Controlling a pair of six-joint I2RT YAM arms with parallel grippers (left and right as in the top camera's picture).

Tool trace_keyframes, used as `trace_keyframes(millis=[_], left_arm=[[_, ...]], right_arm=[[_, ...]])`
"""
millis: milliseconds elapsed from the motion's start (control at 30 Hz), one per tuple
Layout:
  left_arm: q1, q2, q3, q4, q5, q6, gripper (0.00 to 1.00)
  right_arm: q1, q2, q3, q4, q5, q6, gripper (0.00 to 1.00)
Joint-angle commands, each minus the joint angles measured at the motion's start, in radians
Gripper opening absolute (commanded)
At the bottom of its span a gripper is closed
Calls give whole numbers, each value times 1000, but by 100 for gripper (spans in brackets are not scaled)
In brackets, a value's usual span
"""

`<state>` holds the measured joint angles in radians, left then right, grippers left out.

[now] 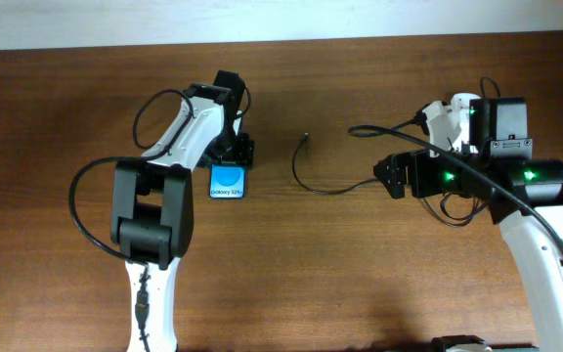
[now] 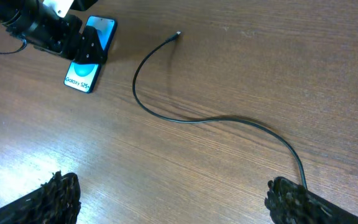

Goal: Plug charger to phone and switch on socket
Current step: 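Grasp the phone with the left gripper and lift it, then carry the phone toward the right gripper and grasp it with right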

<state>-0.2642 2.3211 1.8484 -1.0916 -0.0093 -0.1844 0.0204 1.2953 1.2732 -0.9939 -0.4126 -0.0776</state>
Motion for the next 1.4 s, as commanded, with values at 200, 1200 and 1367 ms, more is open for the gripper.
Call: trace_keyframes(millis=[200,1200,1367], left_arm=[[5,26,113,-63,-13,-13,24],[4,26,333,-260,629,-946,0],[4,26,333,-174,721,-1035,0]], right_arm=[[6,3,17,3,5,7,98],[112,189,16,327,-71,638,99],[270,189,16,380,116,811,100]])
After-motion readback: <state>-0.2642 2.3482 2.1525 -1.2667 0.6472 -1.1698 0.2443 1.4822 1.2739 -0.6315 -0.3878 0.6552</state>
